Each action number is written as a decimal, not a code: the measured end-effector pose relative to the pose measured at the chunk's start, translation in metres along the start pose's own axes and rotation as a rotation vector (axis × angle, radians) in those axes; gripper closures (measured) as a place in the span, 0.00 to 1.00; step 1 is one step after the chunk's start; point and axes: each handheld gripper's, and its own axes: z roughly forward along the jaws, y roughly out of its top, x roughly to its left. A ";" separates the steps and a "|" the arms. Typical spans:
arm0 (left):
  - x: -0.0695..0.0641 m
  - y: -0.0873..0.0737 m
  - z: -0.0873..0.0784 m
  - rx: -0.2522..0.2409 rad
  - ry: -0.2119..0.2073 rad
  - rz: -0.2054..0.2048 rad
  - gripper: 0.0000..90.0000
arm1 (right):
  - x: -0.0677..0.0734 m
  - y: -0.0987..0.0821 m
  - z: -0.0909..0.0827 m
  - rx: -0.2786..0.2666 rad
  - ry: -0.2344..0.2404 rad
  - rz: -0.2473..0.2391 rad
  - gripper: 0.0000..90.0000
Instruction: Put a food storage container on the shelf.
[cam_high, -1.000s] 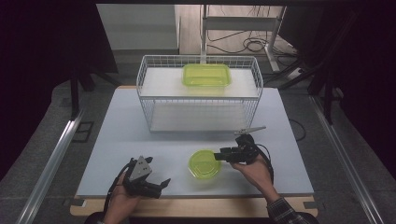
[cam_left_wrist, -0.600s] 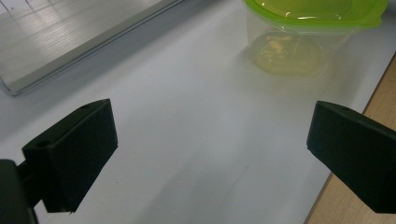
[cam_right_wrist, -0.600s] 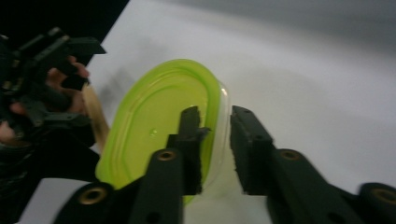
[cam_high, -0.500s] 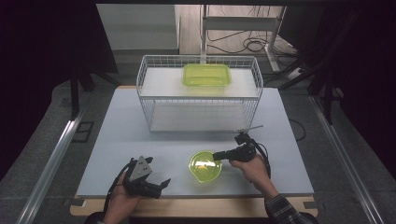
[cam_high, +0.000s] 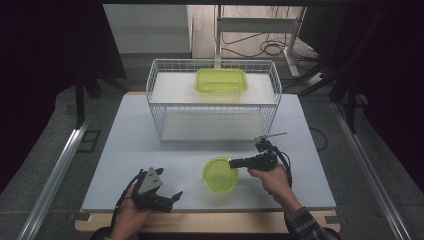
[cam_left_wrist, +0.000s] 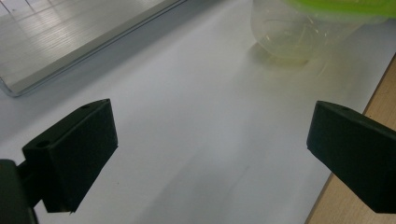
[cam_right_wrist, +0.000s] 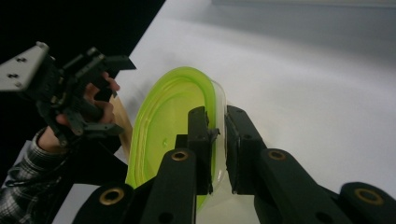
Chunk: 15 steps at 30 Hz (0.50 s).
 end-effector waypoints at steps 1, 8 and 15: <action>0.000 0.000 0.000 0.000 0.000 0.000 0.02 | 0.000 0.001 -0.002 -0.006 0.005 0.002 0.91; 0.000 0.000 0.000 -0.002 -0.001 -0.001 0.02 | 0.005 0.006 -0.011 -0.047 0.030 0.008 0.91; 0.000 0.000 0.000 -0.002 -0.001 -0.002 0.02 | 0.010 0.013 -0.018 -0.073 0.036 0.008 0.91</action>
